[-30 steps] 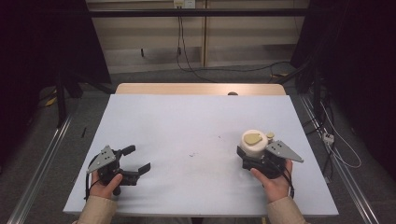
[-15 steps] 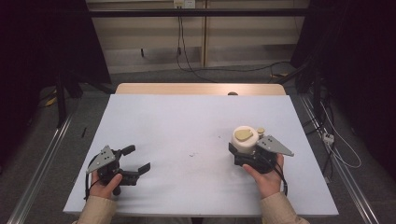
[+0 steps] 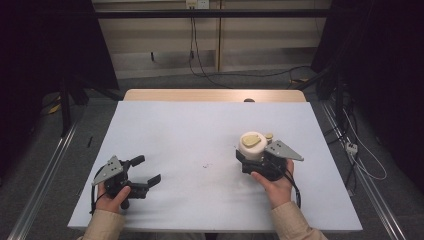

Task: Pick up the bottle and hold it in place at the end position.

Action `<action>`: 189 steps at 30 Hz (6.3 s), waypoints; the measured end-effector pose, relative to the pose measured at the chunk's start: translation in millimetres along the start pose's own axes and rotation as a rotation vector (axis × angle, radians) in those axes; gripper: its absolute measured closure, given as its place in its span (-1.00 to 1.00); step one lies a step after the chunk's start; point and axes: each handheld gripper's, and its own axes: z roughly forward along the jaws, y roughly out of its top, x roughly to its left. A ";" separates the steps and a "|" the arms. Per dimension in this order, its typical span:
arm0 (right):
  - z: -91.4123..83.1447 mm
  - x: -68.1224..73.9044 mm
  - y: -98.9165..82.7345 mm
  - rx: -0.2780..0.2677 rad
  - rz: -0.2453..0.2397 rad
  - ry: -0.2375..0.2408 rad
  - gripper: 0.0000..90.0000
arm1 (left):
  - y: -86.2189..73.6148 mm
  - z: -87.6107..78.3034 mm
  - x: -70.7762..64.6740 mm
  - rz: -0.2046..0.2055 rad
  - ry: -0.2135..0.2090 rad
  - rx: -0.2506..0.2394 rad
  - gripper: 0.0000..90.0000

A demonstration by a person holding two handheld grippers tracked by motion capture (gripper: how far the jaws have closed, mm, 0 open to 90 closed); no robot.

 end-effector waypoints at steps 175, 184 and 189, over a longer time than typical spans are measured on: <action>132.3 30.4 4.7 0.124 0.005 0.077 -0.88 | -3.5 9.5 3.1 -0.031 -0.010 0.005 -0.93; 128.7 29.7 4.5 0.128 0.002 0.082 -0.88 | -2.6 9.3 3.8 -0.025 -0.004 0.002 -0.93; 127.7 30.6 3.9 0.132 -0.001 0.077 -0.89 | -2.4 9.6 3.8 -0.028 0.003 0.002 -0.93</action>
